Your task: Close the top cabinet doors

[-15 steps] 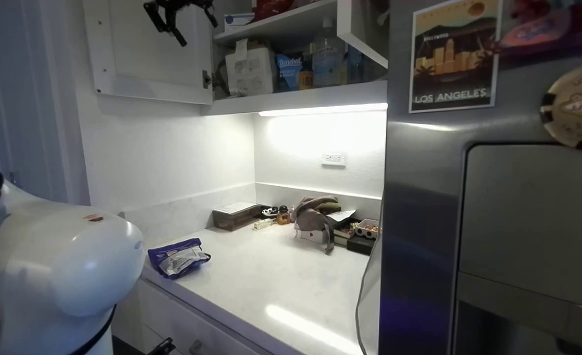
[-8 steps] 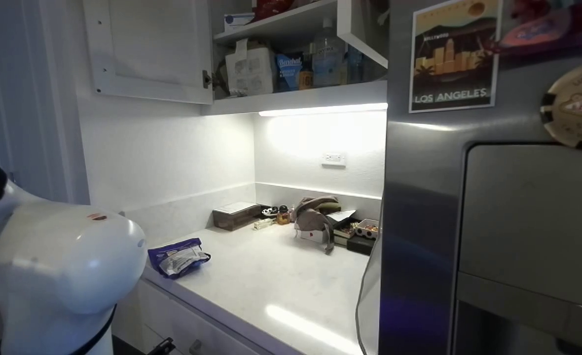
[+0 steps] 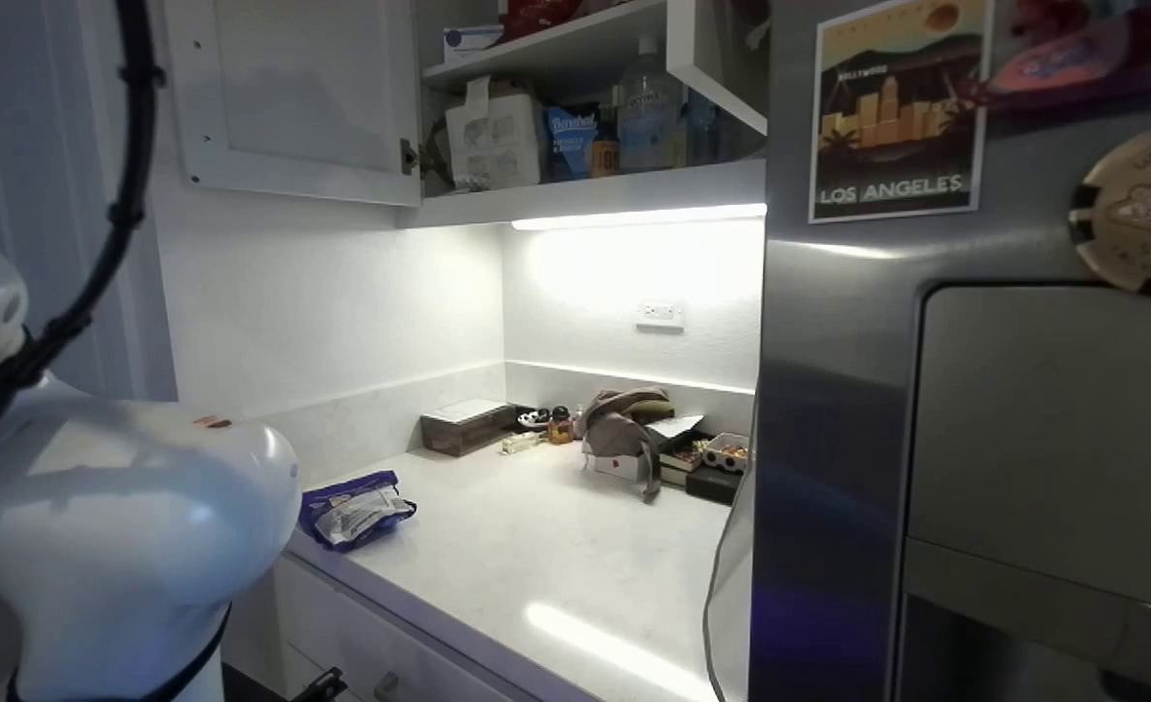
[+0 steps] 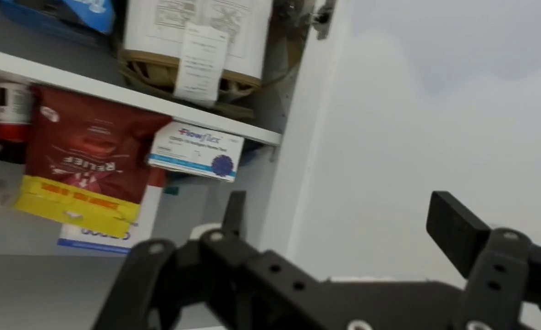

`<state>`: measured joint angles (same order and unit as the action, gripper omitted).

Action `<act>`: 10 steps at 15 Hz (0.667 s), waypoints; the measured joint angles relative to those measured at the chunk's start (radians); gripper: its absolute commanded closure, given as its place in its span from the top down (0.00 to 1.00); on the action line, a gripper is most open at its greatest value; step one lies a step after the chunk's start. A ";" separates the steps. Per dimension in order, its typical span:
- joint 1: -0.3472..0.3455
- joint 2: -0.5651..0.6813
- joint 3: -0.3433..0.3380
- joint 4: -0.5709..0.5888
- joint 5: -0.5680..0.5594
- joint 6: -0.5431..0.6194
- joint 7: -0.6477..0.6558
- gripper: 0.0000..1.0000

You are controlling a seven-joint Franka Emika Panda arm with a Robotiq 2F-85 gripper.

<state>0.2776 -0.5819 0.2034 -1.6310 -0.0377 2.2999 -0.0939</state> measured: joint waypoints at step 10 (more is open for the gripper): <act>0.173 0.120 -0.018 0.091 0.355 -0.034 -0.082 1.00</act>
<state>0.4510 -0.4615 0.1854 -1.5402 0.3177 2.2657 -0.1758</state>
